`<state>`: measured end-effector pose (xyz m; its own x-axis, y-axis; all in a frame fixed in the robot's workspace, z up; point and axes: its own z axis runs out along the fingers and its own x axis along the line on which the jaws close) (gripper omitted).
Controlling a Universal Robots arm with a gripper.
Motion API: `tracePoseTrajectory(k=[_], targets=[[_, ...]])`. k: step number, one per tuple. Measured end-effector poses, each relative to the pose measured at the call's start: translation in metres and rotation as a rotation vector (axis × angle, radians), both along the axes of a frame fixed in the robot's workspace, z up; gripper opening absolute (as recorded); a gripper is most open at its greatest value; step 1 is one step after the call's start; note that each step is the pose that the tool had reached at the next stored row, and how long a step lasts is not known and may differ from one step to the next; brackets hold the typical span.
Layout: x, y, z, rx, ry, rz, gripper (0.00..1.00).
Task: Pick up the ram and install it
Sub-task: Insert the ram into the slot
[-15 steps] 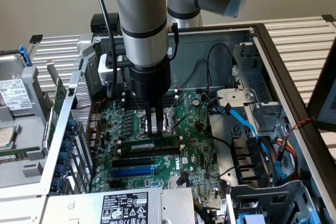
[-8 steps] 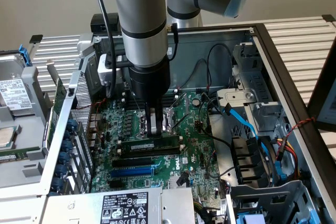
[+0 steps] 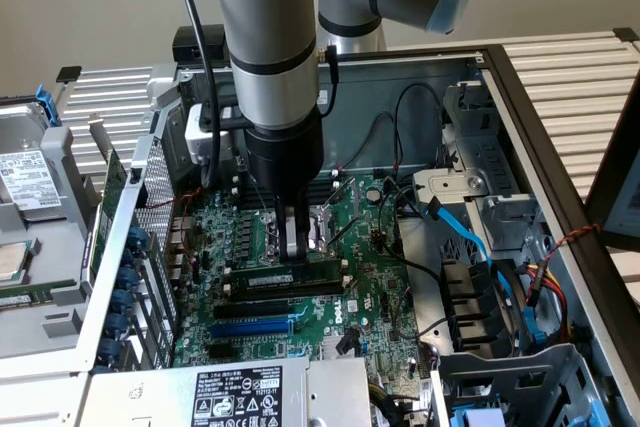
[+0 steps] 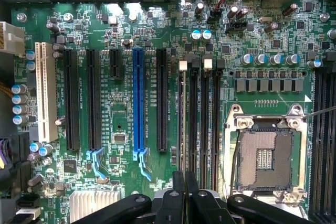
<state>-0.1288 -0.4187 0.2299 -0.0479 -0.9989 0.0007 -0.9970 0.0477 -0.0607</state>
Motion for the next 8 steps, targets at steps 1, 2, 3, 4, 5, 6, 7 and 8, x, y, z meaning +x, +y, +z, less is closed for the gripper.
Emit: tracePoseTrajectory(k=[1, 2, 3, 4, 5, 6, 7, 8], targets=[[0.0000, 0.0000, -0.0002, -0.0001, 0.0001, 0.000, 0.12], [0.0000, 0.0000, -0.0004, -0.0001, 0.0001, 0.000, 0.12], [0.0000, 0.0000, -0.0005, 0.0002, 0.0002, 0.000, 0.12], [-0.0001, 0.0000, -0.0006, 0.0006, 0.0002, 0.000, 0.12], [-0.0001, 0.0001, -0.0007, 0.0015, 0.0001, 0.000, 0.12], [-0.0002, 0.0001, -0.0007, 0.0025, 0.0000, 0.000, 0.12], [-0.0003, 0.0000, -0.0007, 0.0039, 0.0000, 0.000, 0.12], [-0.0004, 0.0000, -0.0007, 0.0055, 0.0000, 0.000, 0.12]])
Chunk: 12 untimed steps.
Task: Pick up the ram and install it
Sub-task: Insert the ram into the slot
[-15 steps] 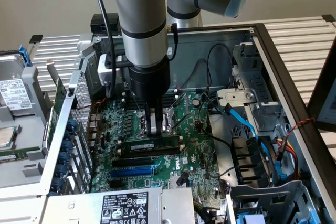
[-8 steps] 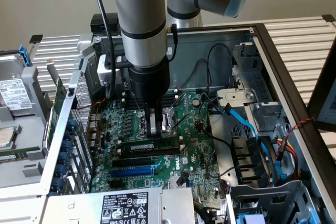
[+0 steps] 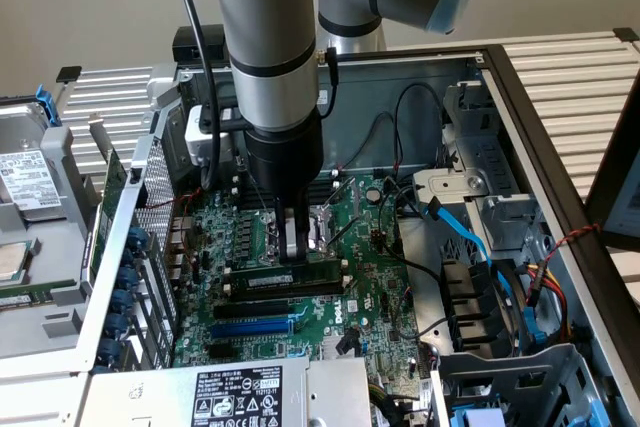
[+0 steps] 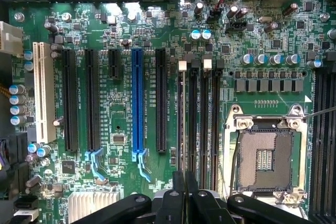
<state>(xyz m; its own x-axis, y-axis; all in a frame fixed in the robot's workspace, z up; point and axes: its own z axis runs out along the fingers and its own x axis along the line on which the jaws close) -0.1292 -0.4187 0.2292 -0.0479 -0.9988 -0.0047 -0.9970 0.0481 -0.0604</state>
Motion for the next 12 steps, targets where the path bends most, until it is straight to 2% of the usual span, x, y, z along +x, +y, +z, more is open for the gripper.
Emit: tracePoseTrajectory(k=[3, 12], targets=[[-0.0002, -0.0002, -0.0003, 0.0028, -0.0001, 0.000, 0.12], [-0.0009, -0.0011, -0.0016, 0.0031, 0.0000, -0.002, 0.12]])
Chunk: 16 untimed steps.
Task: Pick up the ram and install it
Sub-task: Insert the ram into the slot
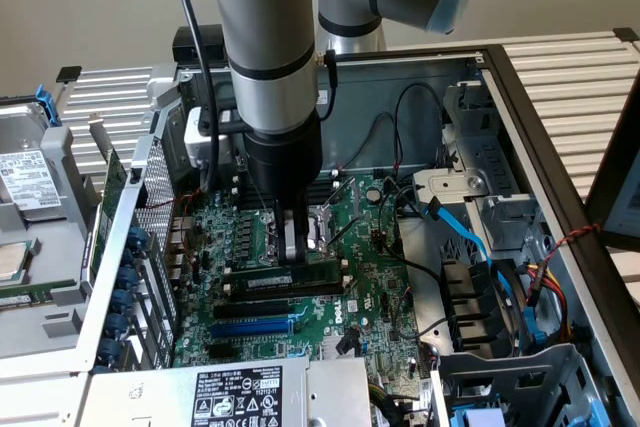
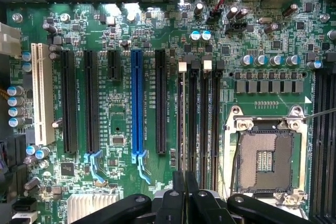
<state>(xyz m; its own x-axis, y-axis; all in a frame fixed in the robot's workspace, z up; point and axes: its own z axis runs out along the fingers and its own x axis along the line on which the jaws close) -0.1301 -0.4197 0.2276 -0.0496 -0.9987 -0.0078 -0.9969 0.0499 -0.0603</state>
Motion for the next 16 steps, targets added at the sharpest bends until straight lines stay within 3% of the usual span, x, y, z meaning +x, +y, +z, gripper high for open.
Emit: tracePoseTrajectory(k=[7, 8, 9, 11, 13, 14, 16], targets=[[-0.0001, -0.0002, -0.0024, 0.0006, 0.0012, 0.000, 0.14], [0.0000, -0.0001, -0.0023, 0.0007, 0.0078, 0.000, 0.14], [0.0000, -0.0002, -0.0020, 0.0007, 0.0201, 0.000, 0.20], [0.0000, -0.0002, -0.0012, 0.0009, 0.0443, 0.000, 0.20], [0.0000, -0.0002, 0.0003, 0.0011, 0.0638, 0.000, 0.20], [0.0000, -0.0003, 0.0020, 0.0014, 0.0683, 0.000, 0.20], [-0.0001, -0.0002, 0.0063, 0.0033, 0.0707, 0.000, 0.20]])
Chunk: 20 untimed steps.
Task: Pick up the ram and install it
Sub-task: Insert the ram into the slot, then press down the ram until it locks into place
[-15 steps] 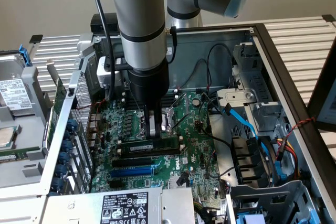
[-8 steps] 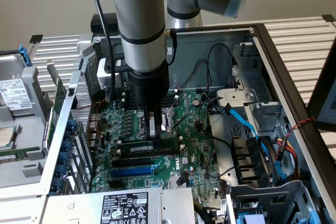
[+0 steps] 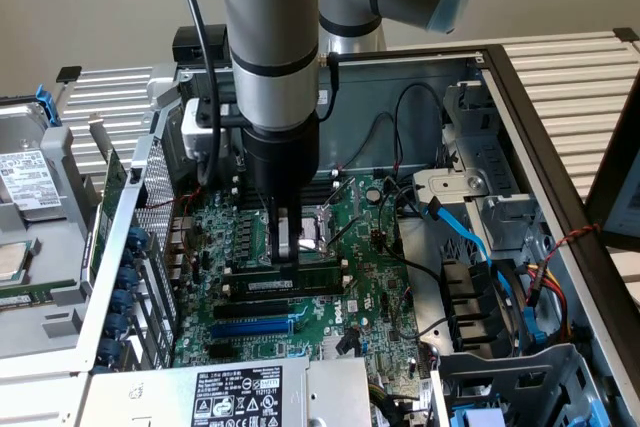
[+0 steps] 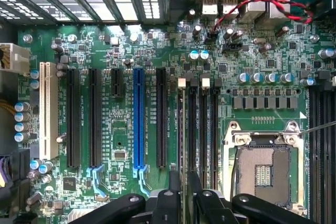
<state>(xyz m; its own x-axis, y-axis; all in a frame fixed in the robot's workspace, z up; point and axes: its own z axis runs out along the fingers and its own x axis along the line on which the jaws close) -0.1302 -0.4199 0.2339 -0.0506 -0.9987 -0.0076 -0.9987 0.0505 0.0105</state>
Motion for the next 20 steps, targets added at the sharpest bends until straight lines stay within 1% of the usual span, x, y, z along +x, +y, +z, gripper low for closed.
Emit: tracePoseTrajectory(k=[3, 6, 12, 15, 16, 17, 20], targets=[[0.000, -0.0001, 0.0076, 0.0034, 0.0008, 0.000, 0.20], [0.000, -0.0001, 0.0128, 0.0059, 0.0007, 0.000, 0.20], [0.000, -0.0001, 0.0173, 0.0071, 0.0009, 0.000, 0.20], [0.000, -0.0001, 0.0186, 0.0071, 0.0027, 0.000, 0.20], [0.000, -0.0001, 0.0188, 0.0073, 0.0040, 0.000, 0.20], [0.000, -0.0001, 0.0192, 0.0072, 0.0073, 0.000, 0.20], [0.000, -0.0001, 0.0202, 0.0072, 0.0199, 0.000, 0.20]])
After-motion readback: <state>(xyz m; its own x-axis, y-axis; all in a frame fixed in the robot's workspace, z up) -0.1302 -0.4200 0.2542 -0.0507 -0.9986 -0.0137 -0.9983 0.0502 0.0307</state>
